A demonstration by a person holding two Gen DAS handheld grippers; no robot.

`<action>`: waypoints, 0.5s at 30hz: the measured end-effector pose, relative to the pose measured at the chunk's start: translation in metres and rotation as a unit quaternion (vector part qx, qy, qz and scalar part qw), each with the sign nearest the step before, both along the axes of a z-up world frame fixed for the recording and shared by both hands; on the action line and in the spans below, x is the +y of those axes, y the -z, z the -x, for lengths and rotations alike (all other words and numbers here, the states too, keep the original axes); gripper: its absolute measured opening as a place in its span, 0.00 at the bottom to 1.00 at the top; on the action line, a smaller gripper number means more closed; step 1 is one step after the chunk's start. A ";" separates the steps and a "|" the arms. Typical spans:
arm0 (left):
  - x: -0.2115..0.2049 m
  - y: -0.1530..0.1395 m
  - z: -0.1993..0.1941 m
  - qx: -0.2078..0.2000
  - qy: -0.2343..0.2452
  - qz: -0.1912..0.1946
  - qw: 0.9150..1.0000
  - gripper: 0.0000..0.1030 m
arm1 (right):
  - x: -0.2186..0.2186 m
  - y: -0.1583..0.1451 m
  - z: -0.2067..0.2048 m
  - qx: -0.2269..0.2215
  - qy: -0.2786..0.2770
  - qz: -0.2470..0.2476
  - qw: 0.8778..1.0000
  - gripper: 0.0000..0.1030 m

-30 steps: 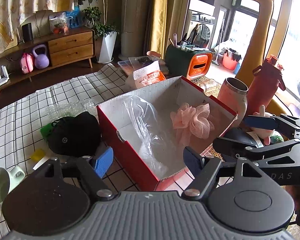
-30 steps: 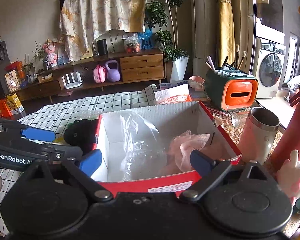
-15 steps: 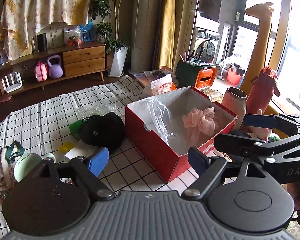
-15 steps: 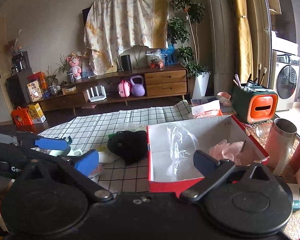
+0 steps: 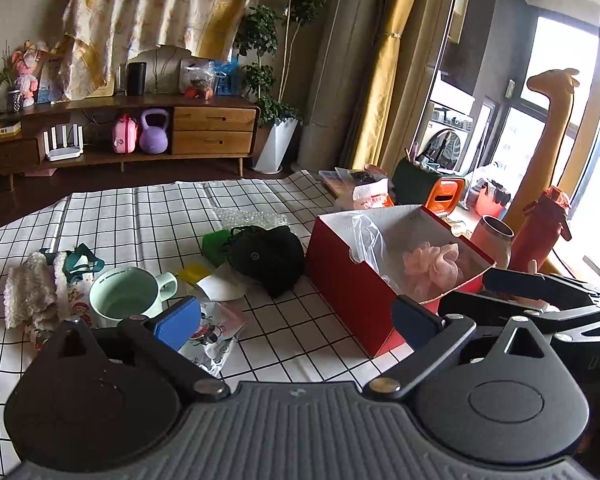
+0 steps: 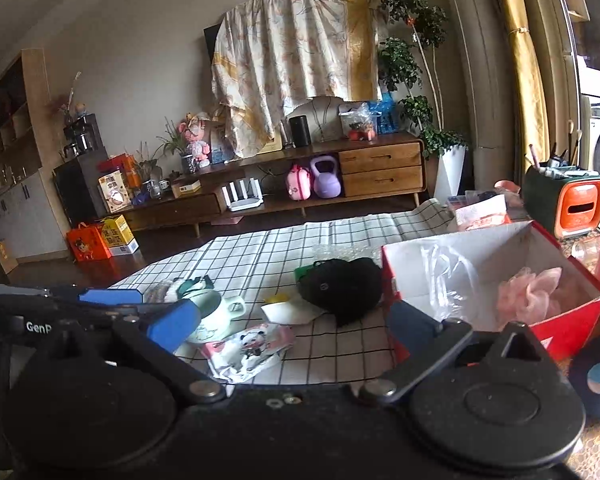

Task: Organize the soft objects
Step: 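Withdraw both tools from the box and move the left tool to the white towel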

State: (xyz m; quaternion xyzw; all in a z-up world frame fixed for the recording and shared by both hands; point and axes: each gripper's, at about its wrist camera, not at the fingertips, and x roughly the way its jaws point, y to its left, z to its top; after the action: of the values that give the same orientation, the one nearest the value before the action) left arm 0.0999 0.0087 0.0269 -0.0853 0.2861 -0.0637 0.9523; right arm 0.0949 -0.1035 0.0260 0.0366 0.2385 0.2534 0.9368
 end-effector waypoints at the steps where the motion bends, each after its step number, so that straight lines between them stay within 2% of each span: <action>1: 0.004 0.000 0.003 -0.004 -0.005 0.002 1.000 1.00 | 0.004 0.001 0.001 0.002 -0.002 0.001 1.000 1.00; 11: 0.059 0.000 0.025 -0.046 -0.087 -0.013 0.995 1.00 | 0.043 0.010 0.005 -0.004 -0.036 0.026 0.999 0.99; 15: 0.088 0.001 0.025 -0.050 -0.104 -0.005 0.993 1.00 | 0.058 0.017 -0.001 0.001 -0.048 0.033 0.998 0.99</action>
State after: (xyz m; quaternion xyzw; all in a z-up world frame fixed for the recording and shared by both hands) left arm 0.0753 0.0963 0.0255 -0.1062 0.2277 0.0328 0.9674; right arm 0.0957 -0.0454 0.0088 -0.0052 0.2492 0.2900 0.9240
